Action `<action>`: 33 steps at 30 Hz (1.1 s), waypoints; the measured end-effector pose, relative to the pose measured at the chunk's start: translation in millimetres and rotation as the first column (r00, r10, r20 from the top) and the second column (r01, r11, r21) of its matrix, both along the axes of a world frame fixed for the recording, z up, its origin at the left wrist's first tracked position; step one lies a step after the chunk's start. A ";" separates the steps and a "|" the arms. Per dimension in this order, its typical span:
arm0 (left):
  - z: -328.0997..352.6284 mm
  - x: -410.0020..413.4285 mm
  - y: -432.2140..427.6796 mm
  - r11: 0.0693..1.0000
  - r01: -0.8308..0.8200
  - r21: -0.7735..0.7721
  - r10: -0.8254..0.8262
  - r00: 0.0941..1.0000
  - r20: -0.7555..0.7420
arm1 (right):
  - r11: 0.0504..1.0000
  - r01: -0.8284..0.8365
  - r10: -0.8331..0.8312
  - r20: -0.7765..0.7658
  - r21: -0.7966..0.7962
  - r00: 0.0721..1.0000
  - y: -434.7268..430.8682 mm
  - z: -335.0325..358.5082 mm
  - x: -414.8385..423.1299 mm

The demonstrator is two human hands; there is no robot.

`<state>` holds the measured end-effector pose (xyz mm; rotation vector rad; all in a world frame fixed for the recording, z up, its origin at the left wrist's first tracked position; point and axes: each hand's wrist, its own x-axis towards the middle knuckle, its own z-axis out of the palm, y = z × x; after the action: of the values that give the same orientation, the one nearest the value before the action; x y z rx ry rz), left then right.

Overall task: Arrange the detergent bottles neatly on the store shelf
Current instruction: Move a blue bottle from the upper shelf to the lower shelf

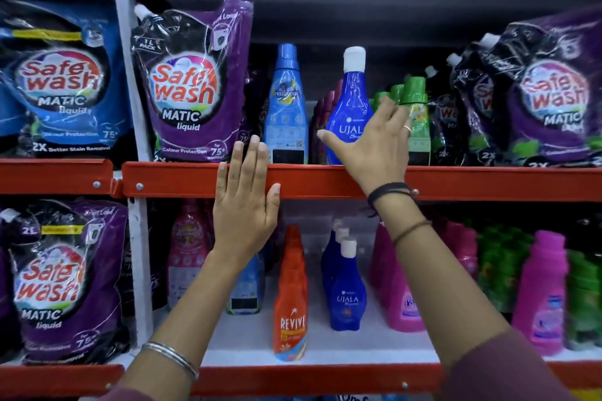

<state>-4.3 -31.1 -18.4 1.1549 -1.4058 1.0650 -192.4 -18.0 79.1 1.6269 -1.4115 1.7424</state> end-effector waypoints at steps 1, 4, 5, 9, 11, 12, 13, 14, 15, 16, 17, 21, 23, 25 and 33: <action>0.2 -0.1 0.3 1.000 0.000 -0.001 0.000 1.000 0.001 | 1.000 0.014 -0.014 -0.004 0.019 1.000 -0.6 0.2 2.4; 0.2 -0.3 1.0 1.000 -0.001 0.002 0.001 1.000 0.000 | 0.999 0.024 -0.024 0.018 0.037 1.000 0.6 -1.8 6.1; 0.4 -0.4 1.2 1.000 0.000 0.001 0.000 1.000 -0.001 | 0.999 0.021 -0.022 0.024 0.034 0.999 1.5 -2.2 6.3; 0.1 -0.5 1.3 1.000 0.000 0.001 0.000 1.000 0.002 | 1.000 -0.027 0.027 0.051 0.007 0.998 6.2 -2.3 4.3; 0.1 -0.1 0.9 1.000 -0.007 0.004 0.007 1.000 0.007 | 0.997 -0.060 0.064 0.078 -0.053 0.995 9.5 -6.0 2.5; 0.1 0.0 0.8 1.000 -0.011 0.007 0.011 1.000 0.008 | 0.993 -0.078 0.087 0.098 -0.094 0.991 11.7 -8.2 1.1; 0.1 -0.2 0.7 1.000 -0.013 0.009 0.013 1.000 0.007 | 0.986 -0.097 0.113 0.120 -0.132 0.986 14.1 -10.6 -1.0; 0.0 -0.7 0.6 1.000 -0.014 0.011 0.014 1.000 0.005 | 0.980 -0.112 0.136 0.139 -0.164 0.981 17.0 -12.5 -3.4; -0.3 -1.6 0.6 1.000 -0.013 0.010 0.013 1.000 0.001 | 0.974 -0.120 0.151 0.156 -0.192 0.976 20.1 -14.2 -6.0; -0.6 -3.0 0.8 1.000 -0.012 0.009 0.012 1.000 -0.008 | 0.968 -0.124 0.163 0.168 -0.219 0.972 23.3 -15.5 -9.0; -1.2 -4.9 1.1 1.000 -0.011 0.009 0.011 1.000 -0.022 | 0.961 -0.128 0.175 0.178 -0.245 0.968 26.5 -17.0 -11.8; -0.9 -19.1 4.0 0.999 0.009 0.049 -0.006 0.999 -0.045 | 0.938 -0.165 0.235 0.212 -0.305 0.948 40.5 -27.4 -21.7; 0.1 -29.8 3.8 0.998 0.012 0.060 -0.012 1.000 0.002 | 0.921 -0.196 0.281 0.226 -0.336 0.933 49.3 -33.8 -27.7; 1.4 -41.0 1.7 0.998 0.011 0.057 -0.013 0.999 0.036 | 0.908 -0.237 0.324 0.222 -0.346 0.919 60.0 -39.5 -34.8; -1.1 -65.3 -3.9 0.999 0.015 0.030 -0.015 1.000 0.022 | 0.932 -0.360 0.361 0.180 -0.037 0.915 75.9 -98.9 -58.2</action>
<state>-69.6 -35.0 -19.5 1.1555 -1.4499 1.0524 -250.6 57.9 -19.7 1.8582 -1.2390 2.1479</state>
